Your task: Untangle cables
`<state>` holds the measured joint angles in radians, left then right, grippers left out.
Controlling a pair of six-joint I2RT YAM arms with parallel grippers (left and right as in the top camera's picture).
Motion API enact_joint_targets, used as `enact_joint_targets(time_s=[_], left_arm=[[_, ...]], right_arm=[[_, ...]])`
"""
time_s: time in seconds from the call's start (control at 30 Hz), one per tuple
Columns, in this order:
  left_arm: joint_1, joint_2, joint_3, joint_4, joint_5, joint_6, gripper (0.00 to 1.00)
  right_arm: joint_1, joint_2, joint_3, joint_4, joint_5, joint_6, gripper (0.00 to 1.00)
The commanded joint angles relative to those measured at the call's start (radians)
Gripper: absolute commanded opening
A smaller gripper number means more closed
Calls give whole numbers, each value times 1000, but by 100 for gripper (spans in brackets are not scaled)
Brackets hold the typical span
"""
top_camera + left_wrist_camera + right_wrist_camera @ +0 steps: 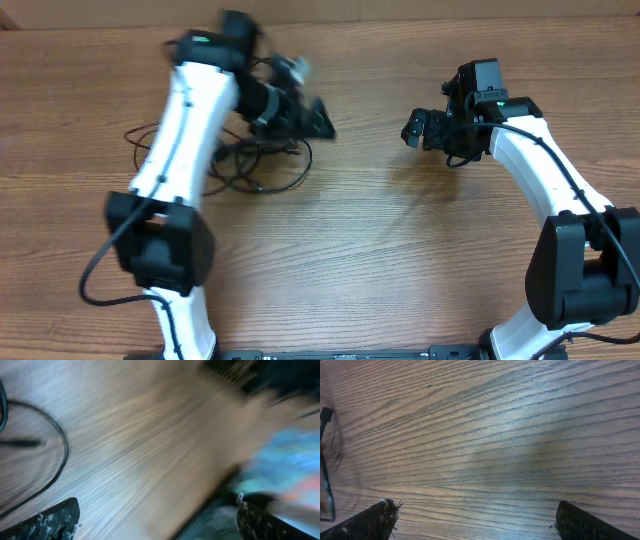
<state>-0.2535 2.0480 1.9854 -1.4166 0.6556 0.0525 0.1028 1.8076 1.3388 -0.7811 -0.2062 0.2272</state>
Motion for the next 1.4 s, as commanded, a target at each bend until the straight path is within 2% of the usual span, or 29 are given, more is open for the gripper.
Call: enact_joint_targets(time_s=[0.0, 0.07, 0.13, 0.27, 0.43, 0.63, 0.8, 1.0, 1.07, 1.13, 1.17, 1.23, 1.37], left_arm=[[-152, -7, 56, -23, -585, -68, 95], [-201, -16, 125, -21, -728, -164, 96], [-222, -32, 230, -27, -805, -237, 100], [-189, -90, 482, -39, -847, -350, 100], [-76, -179, 669, -102, -873, -378, 100], [51, -266, 684, -271, -962, -404, 100], [106, -279, 657, -273, -890, -373, 100], [103, -276, 652, -273, -880, -364, 100], [103, -274, 652, -272, -794, -286, 100], [103, -271, 652, -236, -683, -140, 100], [103, -269, 652, -193, -674, -77, 100], [106, -266, 652, -97, -711, -90, 100], [118, -254, 652, 183, -935, -215, 100]], right_arm=[[2, -10, 2, 7, -5, -16, 100], [1, -10, 2, 10, -5, -19, 100], [1, -10, 2, 16, -5, -19, 100], [4, -10, 2, 33, -62, -32, 100], [71, -10, 2, 111, -259, -151, 99], [287, -10, 2, 230, -252, -146, 99], [473, 10, 2, 337, -60, 5, 100], [584, 104, 2, 536, -50, 148, 100], [585, 135, 2, 570, -64, 178, 100], [585, 155, 2, 583, -76, 171, 98], [585, 158, 2, 586, -75, 161, 98], [585, 157, 5, 590, -80, 162, 98], [585, 156, 17, 570, -94, 161, 98]])
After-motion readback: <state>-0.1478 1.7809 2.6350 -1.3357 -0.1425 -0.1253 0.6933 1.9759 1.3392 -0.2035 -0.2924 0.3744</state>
